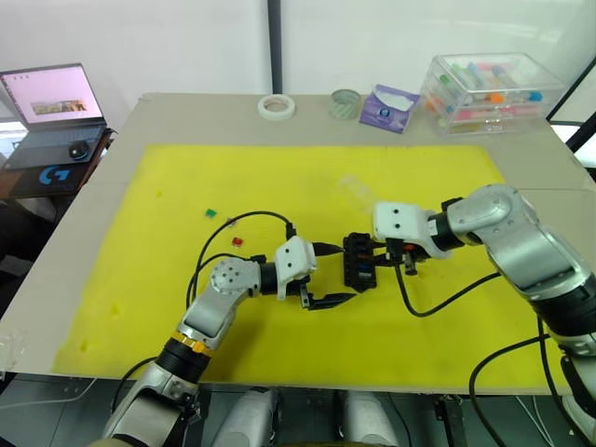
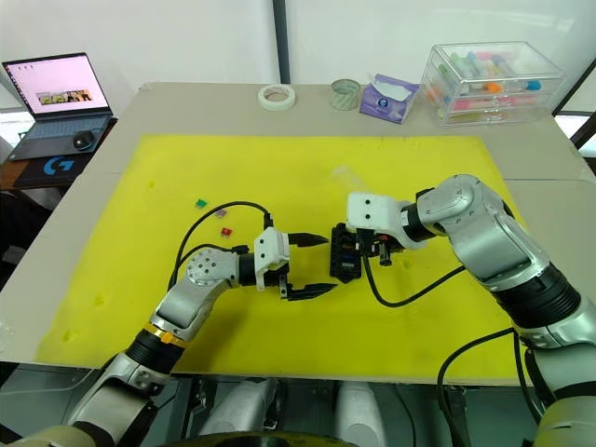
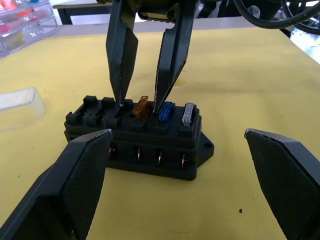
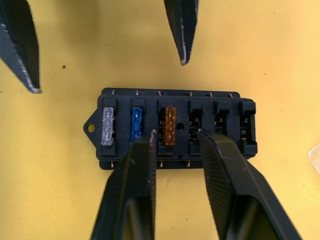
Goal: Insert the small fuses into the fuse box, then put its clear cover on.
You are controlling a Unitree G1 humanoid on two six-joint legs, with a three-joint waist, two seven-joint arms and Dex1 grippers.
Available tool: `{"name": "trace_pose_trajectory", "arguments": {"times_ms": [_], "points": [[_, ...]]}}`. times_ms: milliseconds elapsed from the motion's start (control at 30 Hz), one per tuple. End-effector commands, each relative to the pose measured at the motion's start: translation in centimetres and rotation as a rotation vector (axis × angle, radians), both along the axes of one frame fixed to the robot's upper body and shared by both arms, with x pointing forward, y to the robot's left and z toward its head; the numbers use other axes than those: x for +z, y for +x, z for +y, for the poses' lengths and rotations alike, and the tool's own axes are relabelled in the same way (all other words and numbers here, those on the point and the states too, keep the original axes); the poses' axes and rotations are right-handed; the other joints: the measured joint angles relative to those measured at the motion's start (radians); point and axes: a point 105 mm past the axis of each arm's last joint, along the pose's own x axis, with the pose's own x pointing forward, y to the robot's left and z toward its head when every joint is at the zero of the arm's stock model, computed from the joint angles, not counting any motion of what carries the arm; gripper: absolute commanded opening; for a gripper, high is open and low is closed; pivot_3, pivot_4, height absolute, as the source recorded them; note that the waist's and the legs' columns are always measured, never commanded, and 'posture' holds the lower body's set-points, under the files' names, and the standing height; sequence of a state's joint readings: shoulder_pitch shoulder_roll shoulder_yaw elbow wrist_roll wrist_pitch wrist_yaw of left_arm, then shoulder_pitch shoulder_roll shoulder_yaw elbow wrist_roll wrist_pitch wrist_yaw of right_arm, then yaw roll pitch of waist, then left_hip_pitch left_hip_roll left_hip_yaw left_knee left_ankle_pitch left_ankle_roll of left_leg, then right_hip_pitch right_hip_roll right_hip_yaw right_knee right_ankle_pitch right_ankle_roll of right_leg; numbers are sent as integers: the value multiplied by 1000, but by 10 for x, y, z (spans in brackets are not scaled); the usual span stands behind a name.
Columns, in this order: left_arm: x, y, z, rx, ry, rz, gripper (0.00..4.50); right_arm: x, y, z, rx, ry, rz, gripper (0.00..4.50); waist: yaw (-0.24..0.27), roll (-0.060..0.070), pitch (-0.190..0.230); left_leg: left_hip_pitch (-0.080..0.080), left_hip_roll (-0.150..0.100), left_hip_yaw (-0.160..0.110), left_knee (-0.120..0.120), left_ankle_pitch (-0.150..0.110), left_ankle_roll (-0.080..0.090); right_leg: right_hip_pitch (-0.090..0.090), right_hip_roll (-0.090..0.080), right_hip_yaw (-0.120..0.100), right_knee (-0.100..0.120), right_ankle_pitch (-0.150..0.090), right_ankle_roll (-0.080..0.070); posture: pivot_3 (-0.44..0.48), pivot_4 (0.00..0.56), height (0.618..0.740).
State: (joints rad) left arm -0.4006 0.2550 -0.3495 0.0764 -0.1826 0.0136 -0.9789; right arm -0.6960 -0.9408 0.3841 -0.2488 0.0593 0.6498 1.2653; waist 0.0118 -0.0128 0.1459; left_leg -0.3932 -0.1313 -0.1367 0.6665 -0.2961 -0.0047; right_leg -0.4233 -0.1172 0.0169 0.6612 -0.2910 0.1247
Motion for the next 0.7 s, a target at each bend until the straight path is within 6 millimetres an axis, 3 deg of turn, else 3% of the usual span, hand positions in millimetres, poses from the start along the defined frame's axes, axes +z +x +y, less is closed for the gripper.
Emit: {"name": "trace_pose_trajectory", "arguments": {"times_ms": [33,700], "points": [[8,2,-2,-1,-11,-32,4500,7,3,-1,-4,1,-21,1323,0,0,0,0,0,0,0,0,0,0,0,0,0,0,0,0,150,740],[13,6,-4,8,-46,-37,4500,38,3,4,-15,193,-20,1323,1,0,0,0,0,0,0,0,0,0,0,0,0,0,0,0,150,740]]}}
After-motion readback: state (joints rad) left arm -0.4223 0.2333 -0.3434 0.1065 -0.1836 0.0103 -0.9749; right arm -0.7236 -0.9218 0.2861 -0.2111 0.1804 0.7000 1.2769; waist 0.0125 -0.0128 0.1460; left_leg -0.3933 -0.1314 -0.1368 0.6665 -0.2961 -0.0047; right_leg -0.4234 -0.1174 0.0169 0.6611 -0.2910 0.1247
